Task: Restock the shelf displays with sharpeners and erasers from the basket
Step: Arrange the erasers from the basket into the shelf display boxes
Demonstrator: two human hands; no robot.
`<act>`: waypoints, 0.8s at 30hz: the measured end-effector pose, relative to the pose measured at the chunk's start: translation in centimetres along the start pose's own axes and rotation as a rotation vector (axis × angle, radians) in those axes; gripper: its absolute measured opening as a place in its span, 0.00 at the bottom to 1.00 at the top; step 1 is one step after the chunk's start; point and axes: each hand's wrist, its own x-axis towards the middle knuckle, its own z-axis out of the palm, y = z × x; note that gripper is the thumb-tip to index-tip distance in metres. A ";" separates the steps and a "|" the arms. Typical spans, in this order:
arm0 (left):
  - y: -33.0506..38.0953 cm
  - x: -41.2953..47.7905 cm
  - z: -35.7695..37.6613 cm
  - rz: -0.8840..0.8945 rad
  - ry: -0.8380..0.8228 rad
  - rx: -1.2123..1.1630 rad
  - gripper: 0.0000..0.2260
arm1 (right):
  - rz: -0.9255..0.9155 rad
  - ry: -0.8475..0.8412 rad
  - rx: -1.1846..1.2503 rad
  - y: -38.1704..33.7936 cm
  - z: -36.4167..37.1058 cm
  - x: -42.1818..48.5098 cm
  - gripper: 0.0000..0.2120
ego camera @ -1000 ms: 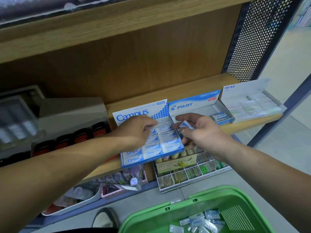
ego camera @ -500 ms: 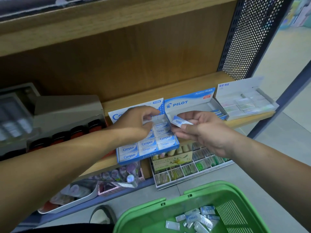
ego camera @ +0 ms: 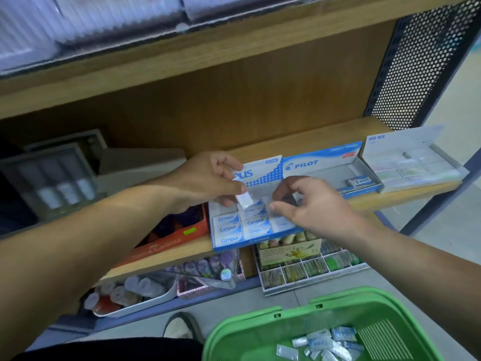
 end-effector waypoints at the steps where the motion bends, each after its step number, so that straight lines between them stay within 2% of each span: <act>1: -0.4 -0.1 -0.4 -0.009 0.019 0.026 0.18 | -0.001 -0.037 -0.070 0.2 0.0 0.2 0.10; 5: -1.4 0.1 -1.6 -0.044 0.066 -0.054 0.15 | -0.034 -0.175 -0.204 1.2 0.4 0.9 0.33; 9: -2.3 0.7 -2.5 -0.063 -0.008 -0.120 0.19 | -0.068 -0.243 -0.293 2.0 0.3 1.0 0.46; 13: -2.6 1.1 -2.4 -0.006 -0.028 0.052 0.18 | -0.119 -0.278 -0.385 1.6 0.2 1.0 0.49; 16: -2.5 1.3 -2.5 0.011 -0.001 0.022 0.15 | -0.161 -0.333 -0.557 1.3 0.7 0.9 0.52; 18: -2.4 1.3 -2.6 0.052 -0.014 0.045 0.13 | -0.177 -0.352 -0.615 1.2 1.1 1.0 0.50; 24: -2.8 1.7 -2.4 0.180 -0.120 0.551 0.19 | -0.194 -0.416 -0.625 0.9 1.2 1.9 0.45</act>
